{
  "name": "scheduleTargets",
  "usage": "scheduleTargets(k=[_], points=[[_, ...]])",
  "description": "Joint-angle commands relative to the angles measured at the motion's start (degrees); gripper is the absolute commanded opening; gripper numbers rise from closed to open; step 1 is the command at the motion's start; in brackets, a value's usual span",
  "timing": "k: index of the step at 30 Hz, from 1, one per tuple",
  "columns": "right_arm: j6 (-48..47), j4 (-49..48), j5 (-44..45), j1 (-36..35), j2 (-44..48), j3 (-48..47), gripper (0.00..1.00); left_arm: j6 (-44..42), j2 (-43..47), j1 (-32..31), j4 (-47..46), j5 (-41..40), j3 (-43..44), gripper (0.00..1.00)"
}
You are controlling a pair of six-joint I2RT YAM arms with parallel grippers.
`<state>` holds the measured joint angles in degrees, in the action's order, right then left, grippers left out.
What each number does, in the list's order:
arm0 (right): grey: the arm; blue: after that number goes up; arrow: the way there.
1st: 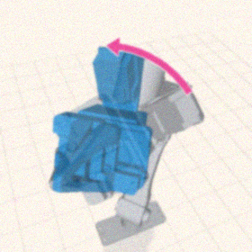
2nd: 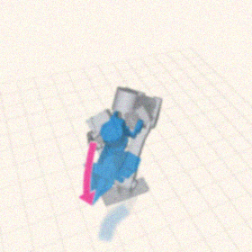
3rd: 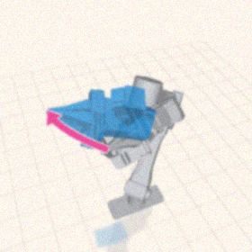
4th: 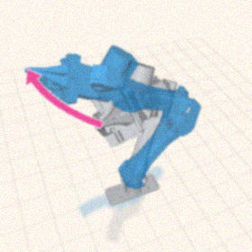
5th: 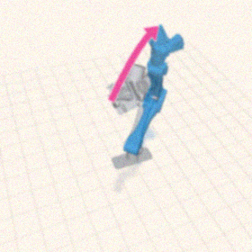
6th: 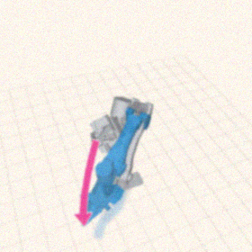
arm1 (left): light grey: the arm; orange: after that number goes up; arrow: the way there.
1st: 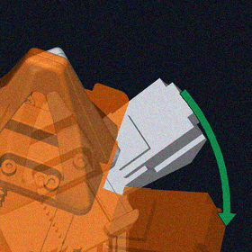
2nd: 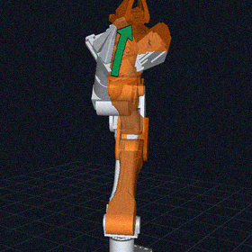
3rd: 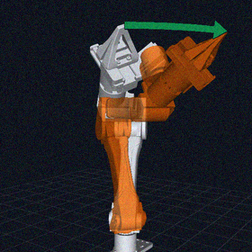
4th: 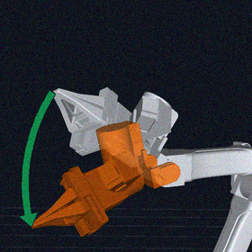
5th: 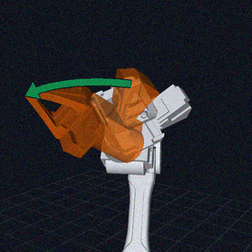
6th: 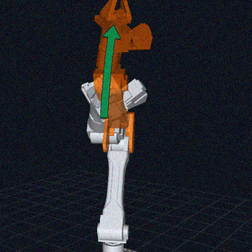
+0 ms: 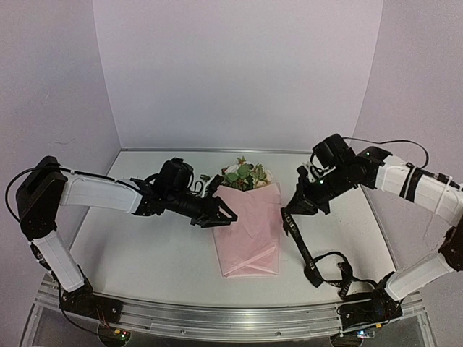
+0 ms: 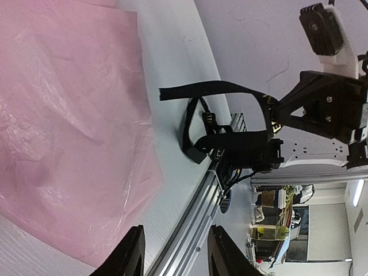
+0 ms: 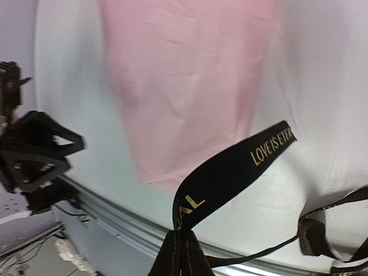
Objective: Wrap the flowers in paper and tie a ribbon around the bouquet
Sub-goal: Pass from the right arm to the left
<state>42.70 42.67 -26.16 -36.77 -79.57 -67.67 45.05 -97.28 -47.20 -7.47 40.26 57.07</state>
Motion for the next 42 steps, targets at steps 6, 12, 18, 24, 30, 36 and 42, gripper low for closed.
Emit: scheduleTargets(k=[6, 12, 18, 24, 30, 36, 42], points=[[23.98, -14.03, -7.48, -3.85, -12.02, -15.74, 0.00, -10.57, 9.00, -1.23, -11.21, -6.89, -2.80, 0.47], [33.31, -17.26, -5.70, -6.96, -17.75, -21.06, 0.00, -16.27, 8.80, -4.14, -13.55, -14.28, -3.89, 0.57], [38.00, -18.90, -5.82, -8.75, -20.59, -23.29, 0.00, -17.41, 6.79, -4.69, -15.78, -16.86, -3.90, 0.60], [38.42, -18.94, -5.28, -9.70, -19.90, -22.02, 0.00, -16.61, 5.89, -4.62, -16.42, -23.71, -3.61, 0.58], [35.48, -18.15, -5.14, -9.71, -17.74, -20.24, 0.01, -15.54, 7.17, -4.68, -18.72, -29.19, -5.32, 0.16], [20.37, -6.33, 6.41, -9.34, -7.51, -12.37, 0.52, -12.97, 12.06, -4.66, -18.16, -38.66, -9.27, 0.00], [5.93, 9.51, 31.53, -8.88, 8.54, 2.87, 0.78, -9.14, 19.40, -4.75, -7.45, -51.33, -10.70, 0.00]])
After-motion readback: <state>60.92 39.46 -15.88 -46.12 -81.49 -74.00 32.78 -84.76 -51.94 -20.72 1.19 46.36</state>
